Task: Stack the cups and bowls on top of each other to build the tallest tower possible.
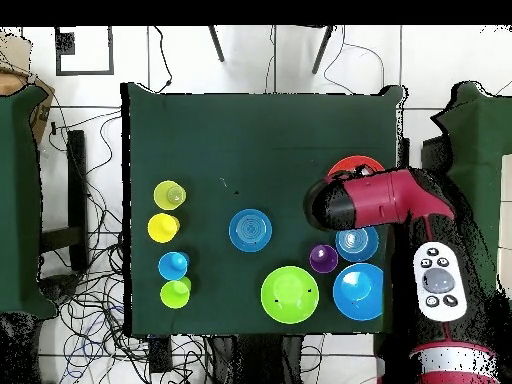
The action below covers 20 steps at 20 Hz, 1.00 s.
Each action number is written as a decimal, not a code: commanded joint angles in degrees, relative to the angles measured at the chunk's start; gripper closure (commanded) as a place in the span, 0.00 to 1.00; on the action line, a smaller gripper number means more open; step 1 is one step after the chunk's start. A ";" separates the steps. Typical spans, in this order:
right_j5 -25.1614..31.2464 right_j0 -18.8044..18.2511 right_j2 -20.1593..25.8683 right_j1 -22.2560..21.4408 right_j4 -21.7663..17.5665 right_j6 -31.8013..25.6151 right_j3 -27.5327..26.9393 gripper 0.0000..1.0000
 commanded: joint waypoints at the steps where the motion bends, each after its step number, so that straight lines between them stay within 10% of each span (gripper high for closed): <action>1: 1.36 0.25 1.18 2.03 3.96 6.49 0.14 0.00; 20: -0.39 -0.57 2.70 5.60 3.65 0.34 0.73 0.00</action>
